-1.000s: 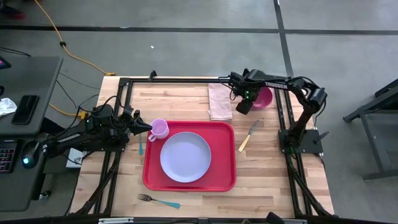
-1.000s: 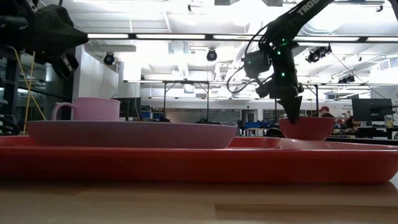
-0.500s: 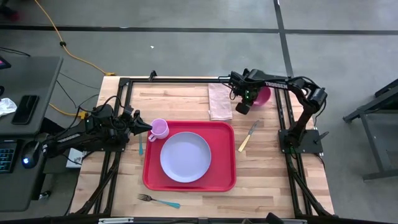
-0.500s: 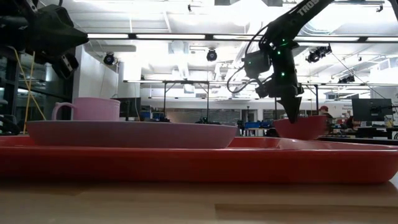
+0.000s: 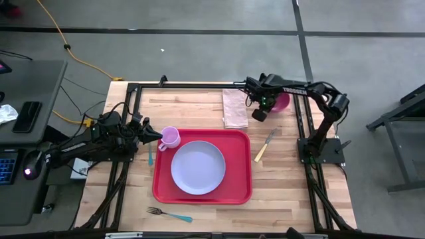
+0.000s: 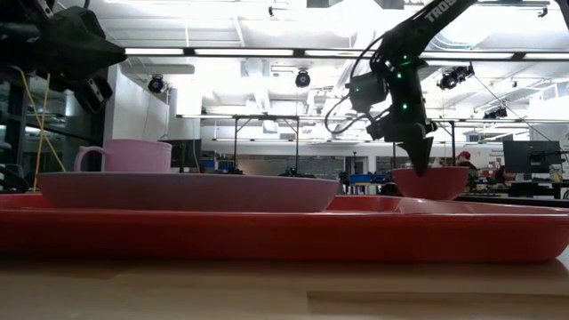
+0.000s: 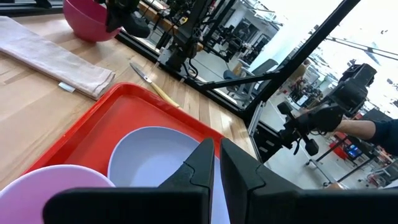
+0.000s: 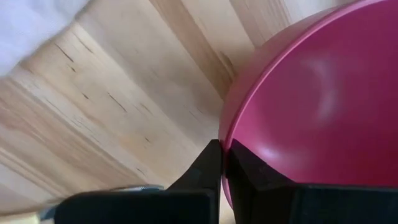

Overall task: Set up tray
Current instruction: Put the red bowl on top of the blue plate

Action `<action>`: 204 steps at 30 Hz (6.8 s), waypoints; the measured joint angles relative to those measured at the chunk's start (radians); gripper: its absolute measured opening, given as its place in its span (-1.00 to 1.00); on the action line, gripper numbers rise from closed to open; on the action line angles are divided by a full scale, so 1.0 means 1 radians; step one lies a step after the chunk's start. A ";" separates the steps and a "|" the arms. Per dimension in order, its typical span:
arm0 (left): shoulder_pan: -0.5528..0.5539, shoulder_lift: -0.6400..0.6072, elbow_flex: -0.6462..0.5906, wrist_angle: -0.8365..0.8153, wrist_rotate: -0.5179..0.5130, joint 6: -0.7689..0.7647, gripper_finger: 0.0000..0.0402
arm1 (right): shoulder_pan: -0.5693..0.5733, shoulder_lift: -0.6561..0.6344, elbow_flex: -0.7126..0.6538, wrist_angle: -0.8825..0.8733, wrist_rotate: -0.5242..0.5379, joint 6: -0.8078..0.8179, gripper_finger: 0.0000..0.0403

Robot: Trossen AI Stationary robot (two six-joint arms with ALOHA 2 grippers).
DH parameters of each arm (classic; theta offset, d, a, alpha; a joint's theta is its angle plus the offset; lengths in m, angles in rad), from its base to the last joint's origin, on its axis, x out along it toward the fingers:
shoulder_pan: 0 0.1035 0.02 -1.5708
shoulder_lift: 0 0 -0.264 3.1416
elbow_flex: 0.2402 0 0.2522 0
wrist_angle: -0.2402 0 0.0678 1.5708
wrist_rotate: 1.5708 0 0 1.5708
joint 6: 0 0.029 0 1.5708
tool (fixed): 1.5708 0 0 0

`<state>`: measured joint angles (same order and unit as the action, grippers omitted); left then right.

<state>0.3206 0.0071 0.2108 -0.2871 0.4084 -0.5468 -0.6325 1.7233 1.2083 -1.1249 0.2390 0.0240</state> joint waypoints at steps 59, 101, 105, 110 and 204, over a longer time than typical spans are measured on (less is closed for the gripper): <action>0.000 0.000 0.000 -0.018 -0.001 0.025 -0.71 | 0.494 -0.227 0.434 -0.135 -0.091 0.295 -1.00; 0.000 0.000 0.000 -0.051 0.144 0.173 -0.71 | 0.753 -0.092 0.475 0.238 -0.310 0.413 -1.00; 0.000 0.000 0.000 -0.046 0.131 0.199 -0.71 | 0.753 -0.066 0.475 0.270 -0.326 0.423 -1.00; 0.000 0.000 0.000 0.012 0.061 0.199 -0.71 | 0.753 -0.046 0.475 0.286 -0.328 0.460 -1.00; 0.000 0.174 0.029 0.629 0.075 -0.744 -0.71 | 0.949 0.124 0.474 0.331 -0.113 -0.194 -1.00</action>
<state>0.3202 0.1808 0.2399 0.3420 0.4831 -1.2907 0.3161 1.8473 1.6825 -0.7943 0.1263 -0.1702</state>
